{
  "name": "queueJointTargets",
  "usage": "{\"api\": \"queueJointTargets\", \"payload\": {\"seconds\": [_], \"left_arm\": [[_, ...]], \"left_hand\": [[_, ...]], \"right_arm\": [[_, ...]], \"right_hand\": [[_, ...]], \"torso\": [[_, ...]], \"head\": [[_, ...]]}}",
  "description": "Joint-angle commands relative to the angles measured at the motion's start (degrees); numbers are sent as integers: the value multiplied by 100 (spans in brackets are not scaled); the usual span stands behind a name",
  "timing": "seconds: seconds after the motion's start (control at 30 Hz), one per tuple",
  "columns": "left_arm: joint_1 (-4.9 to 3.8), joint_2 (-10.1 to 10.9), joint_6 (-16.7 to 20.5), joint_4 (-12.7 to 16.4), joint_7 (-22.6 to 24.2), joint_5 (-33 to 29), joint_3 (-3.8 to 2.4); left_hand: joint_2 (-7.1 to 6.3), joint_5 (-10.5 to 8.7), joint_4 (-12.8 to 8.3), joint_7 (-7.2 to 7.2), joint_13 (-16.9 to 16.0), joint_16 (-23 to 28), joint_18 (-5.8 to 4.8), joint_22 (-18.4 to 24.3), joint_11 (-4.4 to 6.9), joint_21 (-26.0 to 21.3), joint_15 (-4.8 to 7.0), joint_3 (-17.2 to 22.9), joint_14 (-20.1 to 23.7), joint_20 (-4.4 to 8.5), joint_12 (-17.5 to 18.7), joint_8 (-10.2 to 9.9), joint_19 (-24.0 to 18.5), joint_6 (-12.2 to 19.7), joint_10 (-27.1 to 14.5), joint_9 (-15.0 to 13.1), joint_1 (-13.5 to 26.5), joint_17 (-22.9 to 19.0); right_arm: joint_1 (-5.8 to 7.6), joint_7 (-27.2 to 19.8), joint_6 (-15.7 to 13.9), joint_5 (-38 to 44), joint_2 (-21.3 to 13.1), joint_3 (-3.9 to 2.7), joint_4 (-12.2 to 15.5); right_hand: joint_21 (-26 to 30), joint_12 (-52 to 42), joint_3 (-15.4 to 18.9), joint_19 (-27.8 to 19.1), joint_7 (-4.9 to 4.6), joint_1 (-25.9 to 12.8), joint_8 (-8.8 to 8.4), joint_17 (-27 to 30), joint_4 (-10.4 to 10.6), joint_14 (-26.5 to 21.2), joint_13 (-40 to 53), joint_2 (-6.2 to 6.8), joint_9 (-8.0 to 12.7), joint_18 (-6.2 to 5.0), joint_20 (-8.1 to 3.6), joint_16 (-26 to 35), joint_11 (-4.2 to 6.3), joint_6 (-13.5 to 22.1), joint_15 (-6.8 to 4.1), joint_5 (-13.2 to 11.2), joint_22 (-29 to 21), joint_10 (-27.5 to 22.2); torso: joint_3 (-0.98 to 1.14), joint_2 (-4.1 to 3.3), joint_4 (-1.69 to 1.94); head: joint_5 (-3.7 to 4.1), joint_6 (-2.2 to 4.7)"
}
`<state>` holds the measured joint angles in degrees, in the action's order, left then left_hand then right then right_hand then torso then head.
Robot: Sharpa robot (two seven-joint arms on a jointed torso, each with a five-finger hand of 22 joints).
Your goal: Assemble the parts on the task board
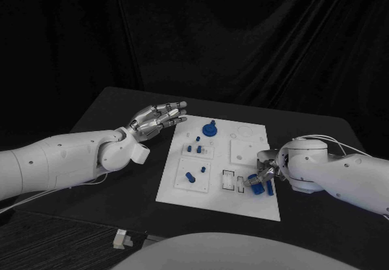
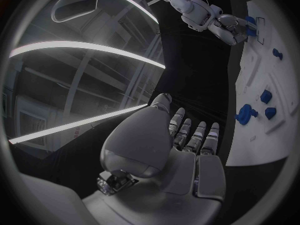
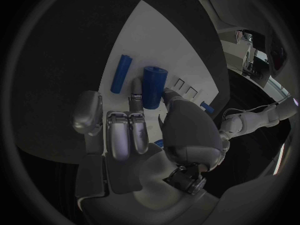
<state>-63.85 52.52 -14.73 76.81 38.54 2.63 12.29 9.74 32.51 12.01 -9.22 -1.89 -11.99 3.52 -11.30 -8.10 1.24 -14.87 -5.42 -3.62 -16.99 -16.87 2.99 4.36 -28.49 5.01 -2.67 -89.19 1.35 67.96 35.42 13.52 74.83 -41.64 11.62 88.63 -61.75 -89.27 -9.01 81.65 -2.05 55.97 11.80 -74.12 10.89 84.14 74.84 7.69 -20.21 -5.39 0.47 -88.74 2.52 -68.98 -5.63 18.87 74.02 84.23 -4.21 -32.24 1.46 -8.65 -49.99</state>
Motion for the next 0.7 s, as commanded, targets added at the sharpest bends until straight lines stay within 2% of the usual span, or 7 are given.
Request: {"api": "queueJointTargets", "payload": {"seconds": [0.03, 0.17, 0.23, 0.33, 0.37, 0.57, 0.7], "left_arm": [[11, -11, -85, 3, 38, -9, -5], [16, -16, -89, -1, 34, -9, -5], [19, -18, -91, -2, 32, -9, -5], [23, -18, -92, -1, 29, -9, -5], [25, -16, -92, -1, 27, -9, -5], [34, -3, -86, 4, 22, -9, -5], [38, -1, -90, -2, 18, -9, -6]], "left_hand": [[-49, 104, -18, -43, -55, -114, 34, 64, -42, 39, -51, 196, -58, 8, -142, 88, 28, -117, -17, -41, -15, 69], [-49, 106, -19, -45, -56, -126, 37, 64, -49, 39, -61, 202, -64, 8, -146, 87, 29, -102, -13, -39, -13, 71], [-49, 106, -19, -45, -56, -126, 37, 64, -49, 39, -61, 202, -64, 8, -146, 87, 29, -102, -13, -39, -13, 71], [-49, 108, -20, -45, -56, -127, 38, 66, -51, 39, -66, 206, -65, 8, -148, 86, 28, -95, -12, -38, -14, 71], [-49, 108, -20, -45, -56, -127, 38, 66, -51, 39, -66, 206, -65, 8, -148, 86, 28, -95, -11, -38, -14, 71], [-49, 108, -20, -45, -56, -127, 38, 66, -51, 39, -66, 206, -65, 8, -148, 86, 28, -95, -11, -38, -14, 71], [-48, 113, -22, -44, -56, -133, 40, 60, -52, 40, -71, 213, -68, 8, -150, 85, 31, -92, -10, -37, -15, 72]], "right_arm": [[-45, 98, 32, 43, -2, 18, -6], [-49, 56, -139, -10, -13, 18, 7], [-50, 19, -260, -94, -23, 18, 13], [-50, -51, -490, -288, -52, 18, 31], [-50, -84, -606, -397, -73, 18, 46], [-31, -182, -1087, -1067, -216, 17, 164], [37, -202, -1336, -1717, -312, 17, 258]], "right_hand": [[202, -73, -494, -27, 26, 523, -221, -1308, -233, 526, 1516, -154, -37, -45, 3, 30, -7, 170, -21, 355, 785, 577], [269, -73, -685, -29, 39, 686, -209, -1333, -481, 532, 1516, -192, -132, -55, 2, 15, 2, 178, -27, 837, 773, 577], [303, -73, -855, -17, 63, 712, -157, -1331, -630, 531, 1516, -217, -248, -60, -15, 15, 25, 142, -43, 1342, 771, 577], [320, -73, -987, -8, 85, 701, -101, -1338, -735, 533, 1516, -222, -347, -59, -28, 11, 47, 107, -61, 1693, 772, 577], [329, -73, -1091, -2, 103, 694, -41, -1332, -813, 531, 1516, -221, -425, -62, -43, 14, 66, 67, -71, 1974, 775, 577], [357, -73, -1409, 17, 138, 528, 116, -1280, -948, 520, 1516, -279, -658, -58, -70, 42, 100, 20, -106, 2513, 786, 577], [391, -73, -1476, 14, 140, 470, 143, -1263, -978, 517, 1516, -282, -708, -62, -75, 51, 104, 22, -111, 2606, 782, 577]], "torso": [[1, 0, 2], [0, 1, -1], [0, 2, -2], [0, 2, -2], [1, 2, -1], [0, -1, 1], [1, 0, -2]], "head": [[4, -1], [0, -1], [-5, -1], [-14, -1], [-17, -1], [-33, -1], [-29, -1]]}}
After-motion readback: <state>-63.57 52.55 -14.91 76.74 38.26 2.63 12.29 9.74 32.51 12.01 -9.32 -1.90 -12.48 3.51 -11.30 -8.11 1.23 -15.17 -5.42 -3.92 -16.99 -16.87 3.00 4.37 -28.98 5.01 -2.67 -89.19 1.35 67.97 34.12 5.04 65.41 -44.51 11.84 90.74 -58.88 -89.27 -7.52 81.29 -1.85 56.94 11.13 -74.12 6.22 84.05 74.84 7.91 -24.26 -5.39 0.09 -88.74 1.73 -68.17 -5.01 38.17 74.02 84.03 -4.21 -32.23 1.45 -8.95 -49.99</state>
